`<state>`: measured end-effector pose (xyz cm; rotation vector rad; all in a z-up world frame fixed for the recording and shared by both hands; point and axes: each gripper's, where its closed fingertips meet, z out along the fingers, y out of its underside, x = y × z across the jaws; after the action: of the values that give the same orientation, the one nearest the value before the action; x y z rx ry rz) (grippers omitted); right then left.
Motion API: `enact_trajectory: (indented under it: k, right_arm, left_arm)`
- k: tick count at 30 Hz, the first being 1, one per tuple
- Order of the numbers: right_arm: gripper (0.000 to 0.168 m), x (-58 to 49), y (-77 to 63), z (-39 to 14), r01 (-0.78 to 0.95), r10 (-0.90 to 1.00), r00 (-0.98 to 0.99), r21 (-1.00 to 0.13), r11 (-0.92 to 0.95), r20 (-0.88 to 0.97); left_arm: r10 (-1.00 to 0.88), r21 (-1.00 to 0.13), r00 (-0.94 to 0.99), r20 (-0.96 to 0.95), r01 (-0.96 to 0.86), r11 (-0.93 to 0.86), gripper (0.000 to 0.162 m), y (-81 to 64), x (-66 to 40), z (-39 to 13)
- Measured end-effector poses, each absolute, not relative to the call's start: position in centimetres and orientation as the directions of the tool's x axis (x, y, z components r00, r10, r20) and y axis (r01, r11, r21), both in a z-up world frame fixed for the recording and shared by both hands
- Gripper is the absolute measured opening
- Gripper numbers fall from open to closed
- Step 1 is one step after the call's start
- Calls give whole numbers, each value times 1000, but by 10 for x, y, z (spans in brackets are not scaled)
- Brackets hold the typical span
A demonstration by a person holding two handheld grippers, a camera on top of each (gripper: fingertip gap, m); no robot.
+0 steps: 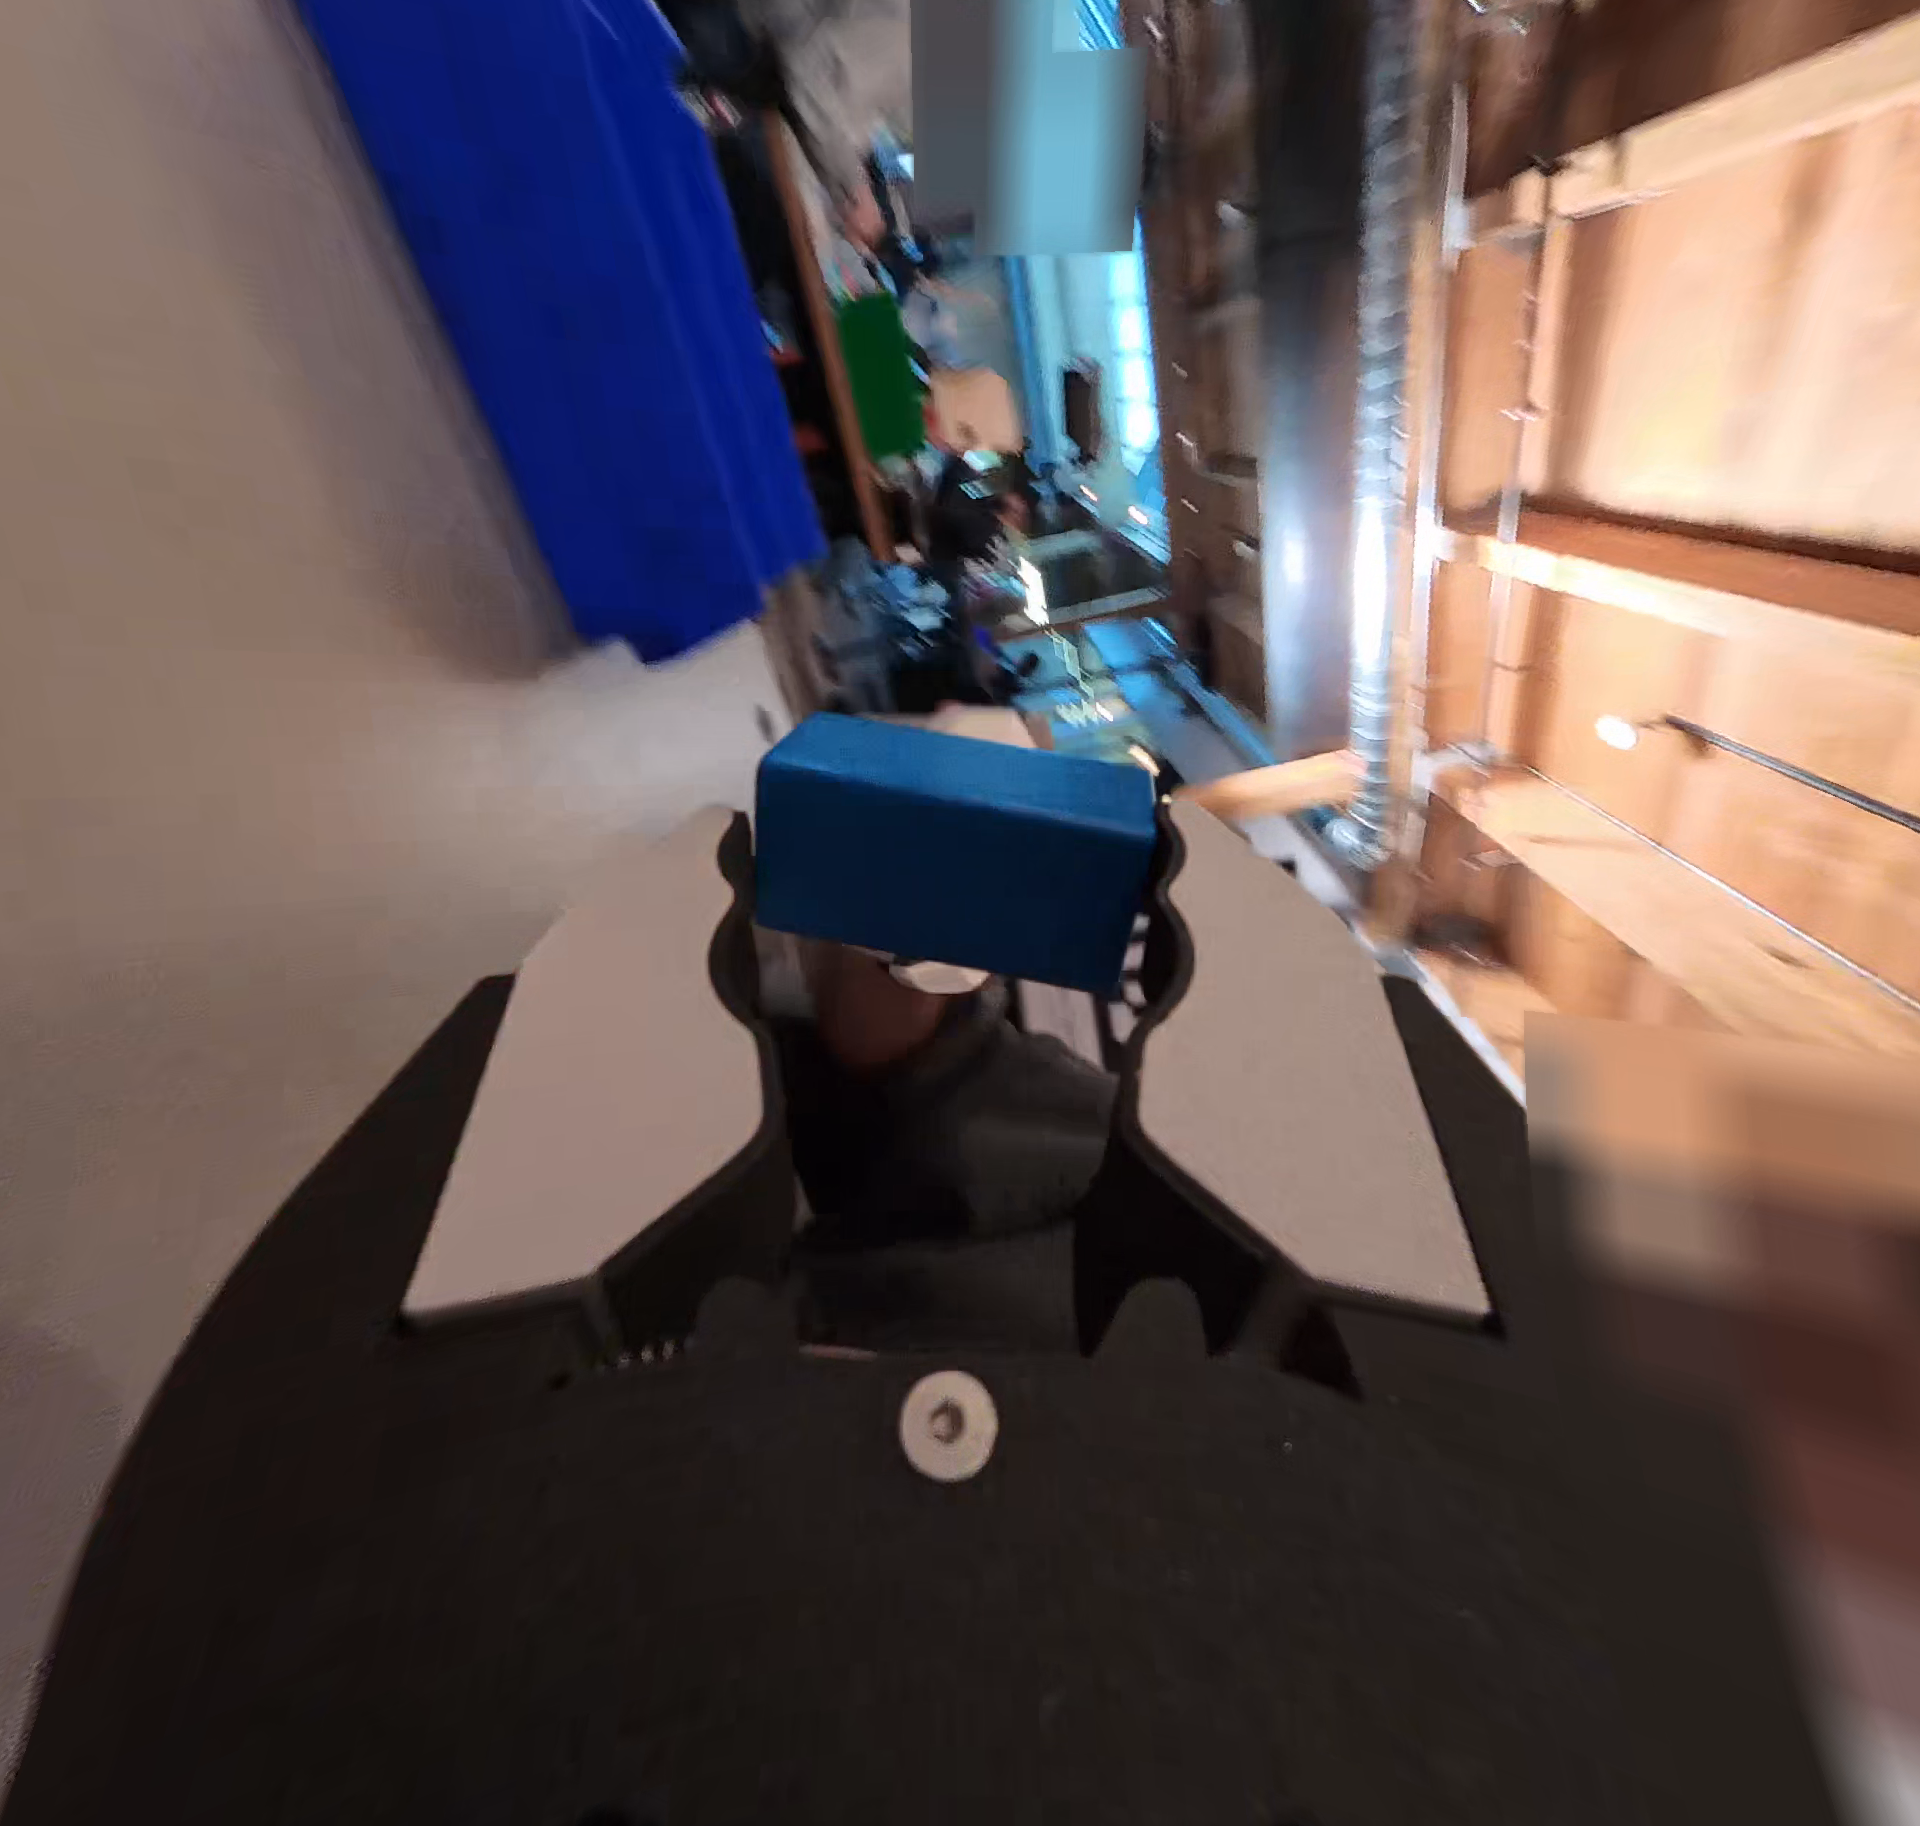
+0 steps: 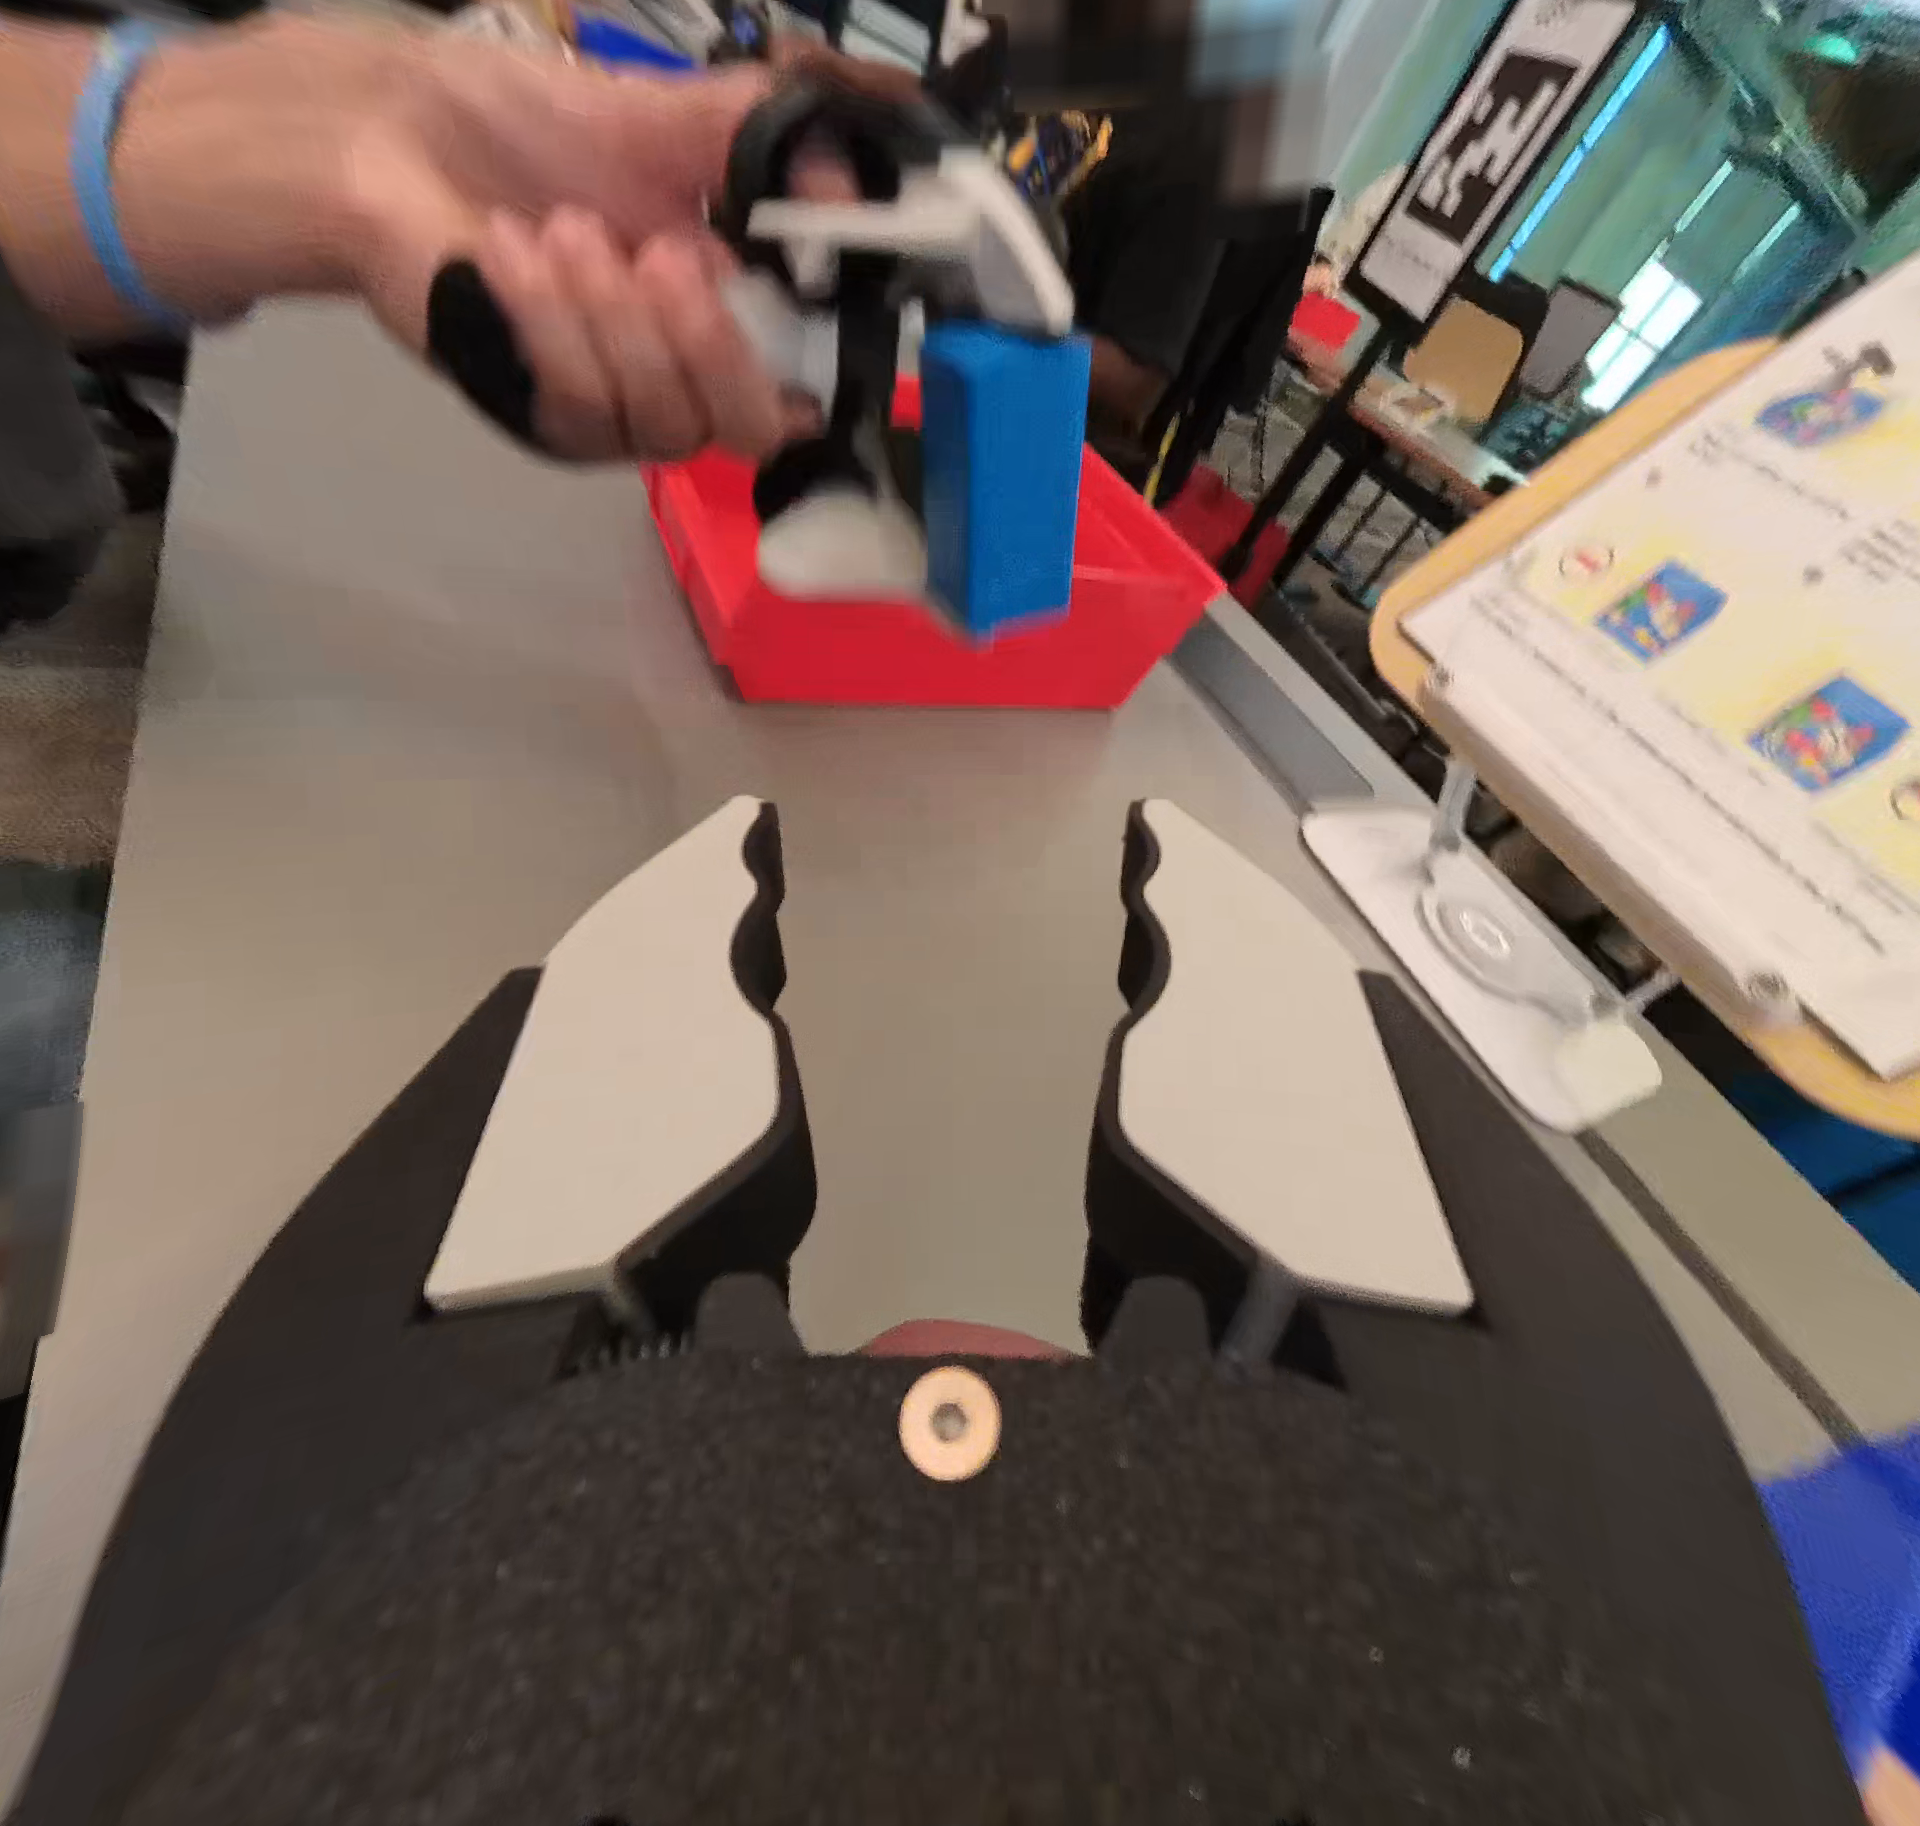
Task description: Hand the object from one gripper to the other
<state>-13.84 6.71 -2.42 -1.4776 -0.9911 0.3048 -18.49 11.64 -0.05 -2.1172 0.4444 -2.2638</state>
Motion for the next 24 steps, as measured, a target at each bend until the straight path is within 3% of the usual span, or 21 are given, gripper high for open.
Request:
enact_trajectory:
  k: [4,5,6,7,14,17,21,24]
  right_arm:
    - [63,-156,80,-6,318,767,566,-938,136,303]
    - [59,-158,77,-6,303,788,546,-944,132,285]
    - [36,-159,71,-9,306,811,516,-944,126,276]
    - [34,-155,69,-9,302,808,520,-944,131,278]
    - [33,-122,48,-12,284,789,565,-955,90,242]
    - [33,-59,60,19,297,672,696,-953,52,253]
    - [33,60,92,31,174,421,906,-940,-294,36]
    - [34,123,111,-23,30,192,974,-776,-630,-118]
  left_arm:
    - [-133,-183,-180,975,-303,-935,71,71,-146,-2]
    - [-123,-179,-190,974,-316,-932,71,65,-141,-2]
    - [-114,-174,-197,974,-320,-931,71,62,-138,-2]
    - [-104,-168,-205,973,-325,-931,71,58,-135,-2]
    - [-141,-198,-209,968,-284,-938,69,28,-158,-36]
    - [-207,-245,-166,964,-258,-934,61,-12,-183,-70]
    - [-317,-312,-23,948,-253,-916,57,-50,-209,-116]
    - [-261,-271,-75,962,-211,-939,56,-50,-217,-107]
